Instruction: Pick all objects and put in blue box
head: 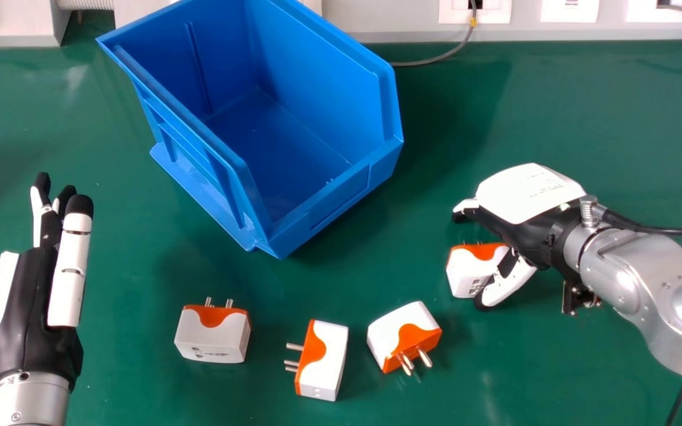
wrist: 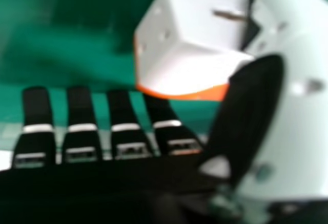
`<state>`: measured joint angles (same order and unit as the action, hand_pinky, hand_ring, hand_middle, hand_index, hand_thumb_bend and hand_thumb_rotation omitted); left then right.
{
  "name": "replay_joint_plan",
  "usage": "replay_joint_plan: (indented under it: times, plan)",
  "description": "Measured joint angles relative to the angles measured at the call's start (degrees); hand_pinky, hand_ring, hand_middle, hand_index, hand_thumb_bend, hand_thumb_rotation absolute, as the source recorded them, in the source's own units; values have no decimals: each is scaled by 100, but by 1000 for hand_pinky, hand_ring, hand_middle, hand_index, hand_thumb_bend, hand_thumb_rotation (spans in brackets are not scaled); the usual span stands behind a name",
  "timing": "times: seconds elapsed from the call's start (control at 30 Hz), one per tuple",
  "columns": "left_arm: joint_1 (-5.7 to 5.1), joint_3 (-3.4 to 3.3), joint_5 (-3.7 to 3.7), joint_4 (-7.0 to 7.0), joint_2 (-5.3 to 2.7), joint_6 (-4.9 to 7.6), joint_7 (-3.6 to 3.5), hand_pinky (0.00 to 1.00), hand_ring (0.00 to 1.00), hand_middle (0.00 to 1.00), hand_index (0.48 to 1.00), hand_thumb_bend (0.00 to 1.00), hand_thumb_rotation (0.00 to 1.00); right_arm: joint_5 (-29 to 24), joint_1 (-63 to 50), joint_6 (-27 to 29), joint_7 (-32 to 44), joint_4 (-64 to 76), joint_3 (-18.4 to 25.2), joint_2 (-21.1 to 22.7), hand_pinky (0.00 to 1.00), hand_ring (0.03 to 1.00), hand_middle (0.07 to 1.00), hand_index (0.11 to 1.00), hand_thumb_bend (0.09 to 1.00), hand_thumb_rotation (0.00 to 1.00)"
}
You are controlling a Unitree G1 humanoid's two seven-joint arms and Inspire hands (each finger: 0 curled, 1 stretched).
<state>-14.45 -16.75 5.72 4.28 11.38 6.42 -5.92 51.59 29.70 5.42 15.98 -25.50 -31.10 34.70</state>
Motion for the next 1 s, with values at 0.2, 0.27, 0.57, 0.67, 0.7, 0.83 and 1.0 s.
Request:
replay_joint_plan:
  times: [0.2,0.27,0.57,0.67,0.7,0.83,1.0]
  plan:
    - [-6,-1,0,71,26,-62,-25,1000,1000,1000,1000,412,991,-14,22,-56,-39,29,65,-32,521,624,681,675,522,243]
    - [-17,-2,0,91,32,-71,-25,1000,1000,1000,1000,415,991,-9,46,-75,-41,25,63,-50,516,620,677,673,524,238]
    - [-42,-1,-6,157,33,-89,-22,1000,1000,1000,1000,418,989,-13,39,-95,-26,53,66,-57,507,614,671,668,528,232]
    - [-48,-1,-9,157,33,-89,-22,1000,1000,1000,1000,418,990,-15,36,-92,-22,61,68,-57,511,614,668,668,527,230]
    - [-48,-1,-9,157,34,-89,-22,1000,1000,1000,1000,417,990,-21,36,-89,-21,61,68,-57,512,613,666,668,527,227]
    - [-47,-3,-7,157,34,-89,-22,1000,1000,1000,1000,417,990,-125,30,-86,-4,52,98,-56,515,613,663,667,522,205]
    - [-48,-3,-6,164,34,-99,-21,1000,1000,1000,1000,413,991,-154,57,20,-179,-127,100,-64,489,575,618,612,513,184]
